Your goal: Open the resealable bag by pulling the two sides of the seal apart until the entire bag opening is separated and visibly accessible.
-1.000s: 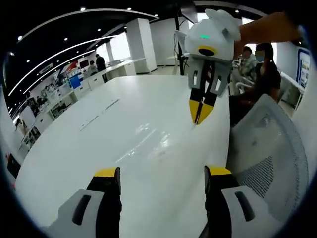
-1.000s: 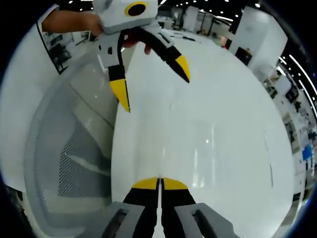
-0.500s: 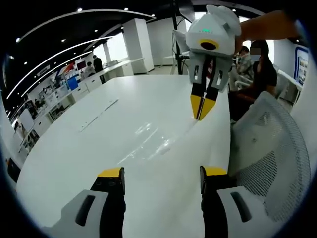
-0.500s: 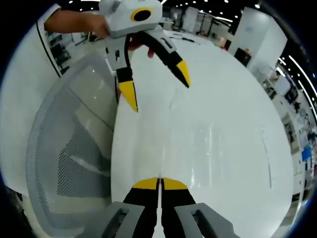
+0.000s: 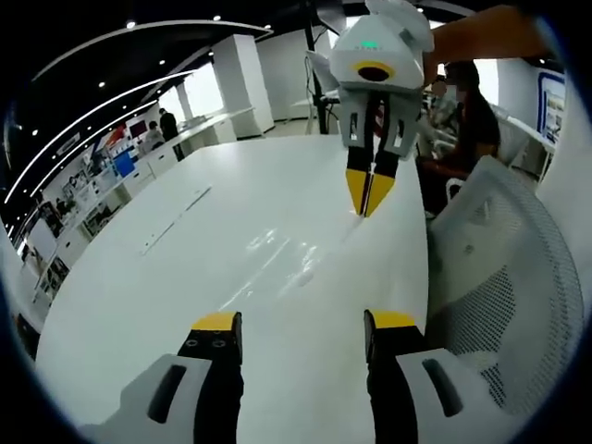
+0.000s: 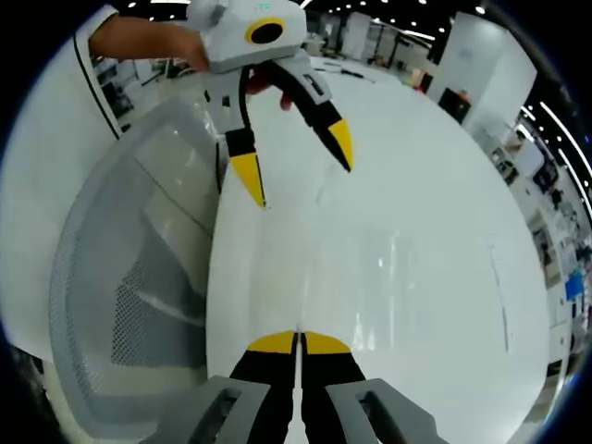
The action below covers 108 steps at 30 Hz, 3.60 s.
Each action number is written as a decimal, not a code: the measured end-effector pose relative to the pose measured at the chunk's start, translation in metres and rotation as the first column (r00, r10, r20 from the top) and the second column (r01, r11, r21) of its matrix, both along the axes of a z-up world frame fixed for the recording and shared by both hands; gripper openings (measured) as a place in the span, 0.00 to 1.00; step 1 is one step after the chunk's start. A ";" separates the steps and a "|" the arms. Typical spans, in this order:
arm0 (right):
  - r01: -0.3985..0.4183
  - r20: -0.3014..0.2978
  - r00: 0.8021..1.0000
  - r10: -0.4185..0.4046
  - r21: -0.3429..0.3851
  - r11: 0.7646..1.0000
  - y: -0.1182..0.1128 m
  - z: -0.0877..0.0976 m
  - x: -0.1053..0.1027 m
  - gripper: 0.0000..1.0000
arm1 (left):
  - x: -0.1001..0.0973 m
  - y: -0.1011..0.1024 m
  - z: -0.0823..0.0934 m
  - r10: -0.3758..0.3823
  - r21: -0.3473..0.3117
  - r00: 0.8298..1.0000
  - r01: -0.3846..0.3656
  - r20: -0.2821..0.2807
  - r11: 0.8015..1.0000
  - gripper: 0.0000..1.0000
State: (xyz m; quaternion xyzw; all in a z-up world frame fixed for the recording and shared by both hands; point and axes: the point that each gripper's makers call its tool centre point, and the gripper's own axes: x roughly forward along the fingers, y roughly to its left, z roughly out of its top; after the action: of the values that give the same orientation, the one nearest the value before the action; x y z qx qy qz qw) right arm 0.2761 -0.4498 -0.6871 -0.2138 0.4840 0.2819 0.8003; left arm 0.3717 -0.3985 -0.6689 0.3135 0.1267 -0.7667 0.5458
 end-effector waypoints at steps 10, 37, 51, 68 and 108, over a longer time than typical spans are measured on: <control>-0.031 -0.005 1.000 0.031 -0.002 1.000 0.001 0.000 0.004 0.00 | -0.004 -0.002 -0.006 -0.084 0.023 0.996 0.083 0.042 0.996 0.39; -0.002 0.007 1.000 0.002 0.033 0.999 -0.002 0.006 0.006 0.00 | -0.011 -0.001 -0.020 -0.229 0.087 0.967 0.220 0.115 0.972 0.00; 0.000 0.102 0.995 -0.012 0.120 0.993 0.028 0.021 0.037 0.06 | -0.011 0.006 -0.020 -0.239 0.095 0.965 0.229 0.109 0.969 0.00; -0.037 0.175 0.984 0.005 0.179 0.983 0.069 0.019 0.069 0.07 | -0.017 0.005 -0.014 -0.243 0.087 0.965 0.235 0.098 0.968 0.00; 0.033 0.061 0.997 -0.041 0.131 0.991 0.038 -0.005 0.058 0.00 | -0.011 0.000 -0.022 -0.207 0.103 0.977 0.202 0.041 0.974 0.00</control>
State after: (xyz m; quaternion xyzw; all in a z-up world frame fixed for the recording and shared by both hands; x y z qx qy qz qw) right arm 0.3338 -0.4122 -0.6924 -0.1610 0.4427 0.2912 0.8326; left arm 0.3611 -0.3982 -0.6905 0.3709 0.1171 -0.8034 0.4509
